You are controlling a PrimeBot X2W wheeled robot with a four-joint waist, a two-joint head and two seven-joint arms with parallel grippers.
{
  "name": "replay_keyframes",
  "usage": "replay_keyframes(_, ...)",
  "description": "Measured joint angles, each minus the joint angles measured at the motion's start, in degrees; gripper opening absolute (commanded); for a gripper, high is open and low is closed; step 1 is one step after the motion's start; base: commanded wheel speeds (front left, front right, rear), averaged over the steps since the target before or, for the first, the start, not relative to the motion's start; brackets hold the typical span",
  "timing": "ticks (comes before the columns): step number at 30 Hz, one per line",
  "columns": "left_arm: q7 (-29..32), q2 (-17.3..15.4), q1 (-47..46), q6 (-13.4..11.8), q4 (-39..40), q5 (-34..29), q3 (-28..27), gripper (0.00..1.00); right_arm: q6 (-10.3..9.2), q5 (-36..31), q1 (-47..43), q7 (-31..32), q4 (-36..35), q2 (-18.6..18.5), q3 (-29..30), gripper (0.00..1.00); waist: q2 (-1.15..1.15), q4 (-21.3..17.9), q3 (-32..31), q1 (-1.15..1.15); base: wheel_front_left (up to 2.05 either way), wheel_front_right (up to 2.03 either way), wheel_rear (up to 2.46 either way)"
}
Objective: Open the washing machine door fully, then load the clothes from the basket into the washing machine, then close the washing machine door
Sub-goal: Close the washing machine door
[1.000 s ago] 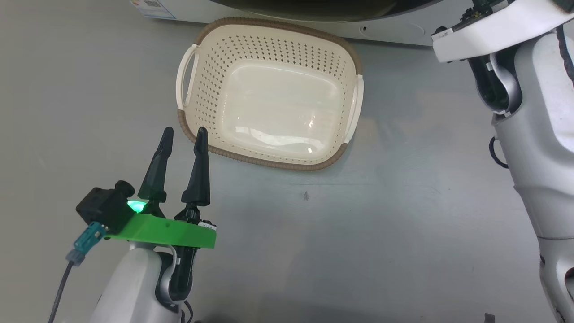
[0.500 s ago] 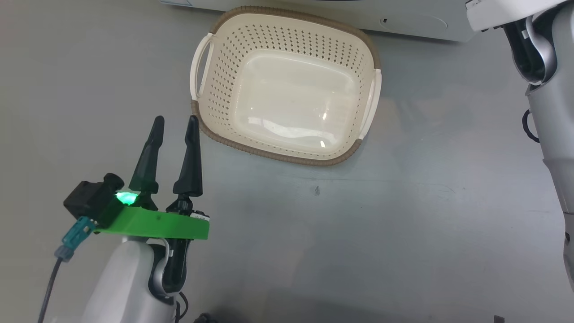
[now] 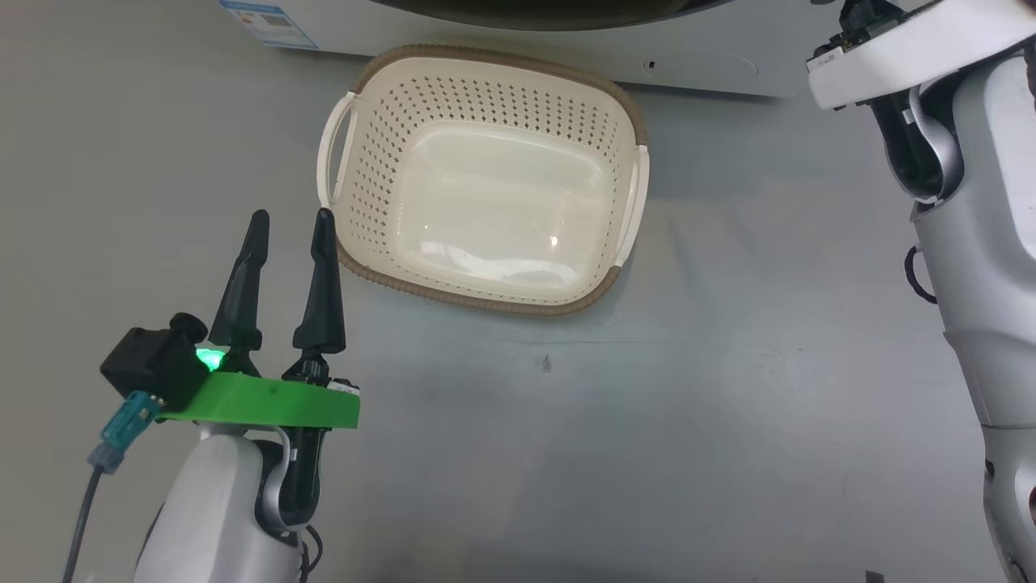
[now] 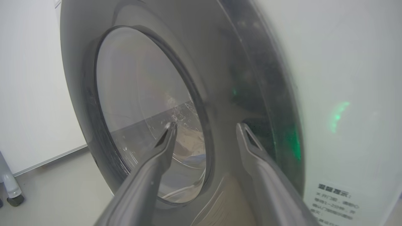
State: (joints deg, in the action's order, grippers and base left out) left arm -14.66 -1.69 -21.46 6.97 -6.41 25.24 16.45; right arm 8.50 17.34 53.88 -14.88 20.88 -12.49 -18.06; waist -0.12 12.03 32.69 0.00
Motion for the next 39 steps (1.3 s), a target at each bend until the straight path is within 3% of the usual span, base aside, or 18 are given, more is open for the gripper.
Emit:
replay_keyframes(8,-0.01,0.04,0.57,0.0,-1.62,-0.6,-3.18,1.0,-0.99,0.25,-8.4,0.0,-3.78,-1.36,5.23,1.0,0.0,-1.73,-3.49,0.0,0.0,0.0,0.0)
replay_keyframes(14,0.0,0.02,3.27,0.01,-3.71,-1.19,-4.7,1.0,-0.99,0.2,-19.32,0.0,-5.43,-0.15,7.06,1.0,0.0,-2.68,-7.19,0.0,0.0,0.0,0.0)
replay_keyframes(25,0.0,0.0,8.8,0.01,-6.57,-3.28,-4.89,1.0,-0.99,0.66,-35.31,0.01,-8.59,3.36,11.7,1.0,0.0,-4.26,-15.45,-0.01,0.0,0.0,0.0)
replay_keyframes(39,0.0,-0.13,12.91,0.01,-7.57,-4.08,-3.31,1.0,-0.99,-1.25,-47.85,0.01,-10.99,4.75,16.96,1.0,0.0,-6.31,-24.08,-0.01,0.0,0.0,0.0)
